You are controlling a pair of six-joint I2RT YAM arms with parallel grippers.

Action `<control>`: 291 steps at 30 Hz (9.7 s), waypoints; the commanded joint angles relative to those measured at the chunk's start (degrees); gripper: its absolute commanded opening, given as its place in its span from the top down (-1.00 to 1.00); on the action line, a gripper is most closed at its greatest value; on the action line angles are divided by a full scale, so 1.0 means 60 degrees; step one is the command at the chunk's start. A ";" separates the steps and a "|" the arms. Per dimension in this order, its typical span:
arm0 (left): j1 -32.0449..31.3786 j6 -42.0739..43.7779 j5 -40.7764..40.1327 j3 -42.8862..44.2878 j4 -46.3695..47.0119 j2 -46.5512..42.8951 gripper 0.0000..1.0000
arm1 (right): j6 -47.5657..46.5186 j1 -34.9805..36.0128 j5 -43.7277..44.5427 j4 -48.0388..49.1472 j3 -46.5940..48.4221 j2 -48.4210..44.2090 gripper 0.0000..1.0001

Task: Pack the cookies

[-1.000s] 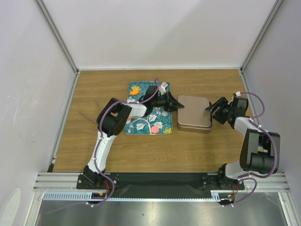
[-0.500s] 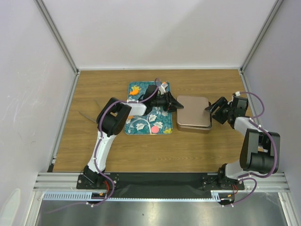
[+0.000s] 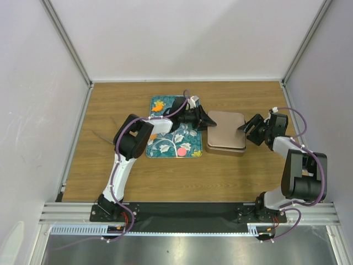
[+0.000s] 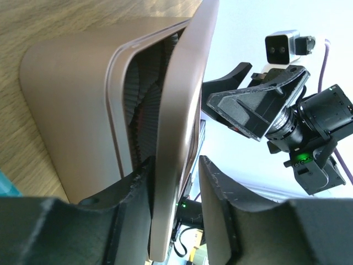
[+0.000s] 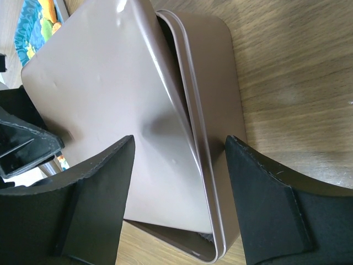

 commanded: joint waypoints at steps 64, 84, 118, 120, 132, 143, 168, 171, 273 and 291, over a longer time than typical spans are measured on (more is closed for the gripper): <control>0.0653 0.2993 -0.0933 -0.0885 -0.2260 -0.1452 0.14 | -0.0492 0.0360 0.0174 -0.0113 0.0429 0.0136 -0.43; 0.0346 0.3842 -0.1255 0.0448 -0.3519 -0.0734 0.09 | -0.0653 0.0594 0.0277 -0.0201 0.0517 0.0033 -0.47; -0.0386 0.6610 -0.1988 0.2953 -0.6859 0.0072 0.11 | -0.0902 0.1019 0.0497 -0.0362 0.0693 -0.0084 -0.47; -0.0416 0.6684 -0.2046 0.3069 -0.7004 0.0115 0.11 | -0.0902 0.1034 0.0453 -0.0362 0.0722 -0.0041 -0.47; -0.0606 0.7387 -0.2354 0.3597 -0.7840 0.0204 0.10 | -0.1049 0.1268 0.0423 -0.0362 0.0956 0.0092 -0.49; -0.0884 0.7710 -0.2719 0.3817 -0.8308 -0.0001 0.11 | -0.1137 0.1386 0.0321 -0.0362 0.1088 0.0077 -0.61; -0.1441 0.7475 -0.3321 0.3320 -0.8441 -0.0792 0.12 | -0.0991 0.1400 0.0174 -0.0318 0.1074 0.0077 -0.67; -0.1485 0.7461 -0.3364 0.3246 -0.8441 -0.0865 0.12 | -0.0976 0.1400 0.0130 -0.0304 0.1074 0.0062 -0.68; -0.1720 0.6010 -0.3452 0.1634 -0.6405 -0.1597 0.14 | 0.0152 -0.0167 0.0423 -0.1211 0.2274 0.2201 -0.12; -0.1148 0.6830 -0.5430 0.2455 -0.7444 -0.3765 -0.22 | -0.0434 -0.0168 0.1566 -0.3569 0.4252 0.0196 -0.57</control>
